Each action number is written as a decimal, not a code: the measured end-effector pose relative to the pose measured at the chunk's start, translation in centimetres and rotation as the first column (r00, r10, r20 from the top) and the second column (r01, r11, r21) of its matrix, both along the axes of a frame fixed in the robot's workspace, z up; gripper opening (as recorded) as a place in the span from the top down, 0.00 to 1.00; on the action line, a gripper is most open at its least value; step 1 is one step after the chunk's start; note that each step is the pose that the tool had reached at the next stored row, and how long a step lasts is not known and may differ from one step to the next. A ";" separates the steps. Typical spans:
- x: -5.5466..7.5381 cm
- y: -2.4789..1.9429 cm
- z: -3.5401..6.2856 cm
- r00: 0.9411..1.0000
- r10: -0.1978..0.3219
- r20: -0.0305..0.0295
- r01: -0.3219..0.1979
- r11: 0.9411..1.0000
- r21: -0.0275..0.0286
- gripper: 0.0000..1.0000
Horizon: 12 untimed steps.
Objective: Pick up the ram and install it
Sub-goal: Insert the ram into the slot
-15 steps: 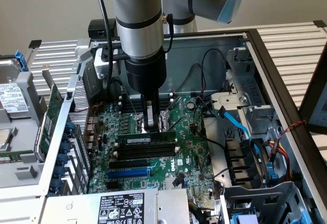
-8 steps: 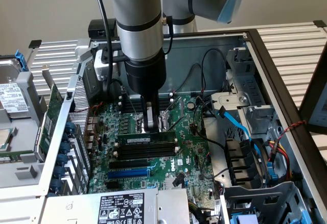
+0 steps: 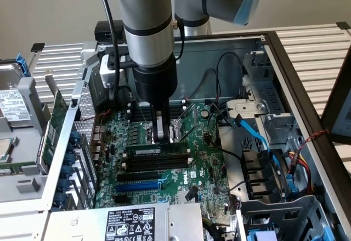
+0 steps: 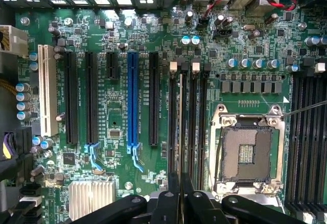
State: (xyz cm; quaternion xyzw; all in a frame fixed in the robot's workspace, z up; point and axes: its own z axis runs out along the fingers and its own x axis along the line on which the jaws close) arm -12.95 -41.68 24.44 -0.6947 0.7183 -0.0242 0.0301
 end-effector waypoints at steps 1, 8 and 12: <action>0.0 -0.02 -0.02 1.000 0.000 0.000 0.000 1.000 -0.001 0.87; 0.0 -0.09 -0.19 1.000 -0.011 0.000 0.011 1.000 -0.005 0.87; 0.0 -0.09 -0.38 1.000 -0.013 0.000 0.013 1.000 -0.008 0.87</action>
